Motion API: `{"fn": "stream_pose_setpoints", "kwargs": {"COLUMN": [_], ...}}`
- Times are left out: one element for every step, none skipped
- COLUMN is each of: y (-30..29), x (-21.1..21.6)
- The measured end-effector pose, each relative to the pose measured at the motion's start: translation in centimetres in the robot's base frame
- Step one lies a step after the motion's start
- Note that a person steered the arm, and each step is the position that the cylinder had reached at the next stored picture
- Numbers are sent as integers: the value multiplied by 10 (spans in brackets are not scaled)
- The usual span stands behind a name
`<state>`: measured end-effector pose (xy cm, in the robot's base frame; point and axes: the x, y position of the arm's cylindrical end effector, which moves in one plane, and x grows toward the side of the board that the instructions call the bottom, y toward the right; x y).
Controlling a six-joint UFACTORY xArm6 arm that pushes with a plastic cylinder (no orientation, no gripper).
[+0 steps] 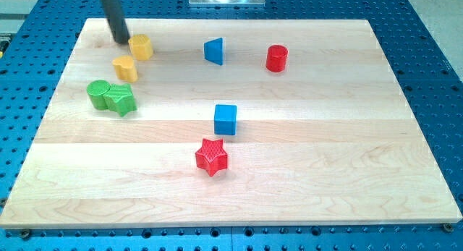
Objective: Push the hexagon towards the triangle
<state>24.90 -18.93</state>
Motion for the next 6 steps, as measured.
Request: {"fn": "stream_pose_setpoints", "kwargs": {"y": [26, 29, -33, -51, -3, 46], "x": [14, -5, -2, 33, 36, 36]}}
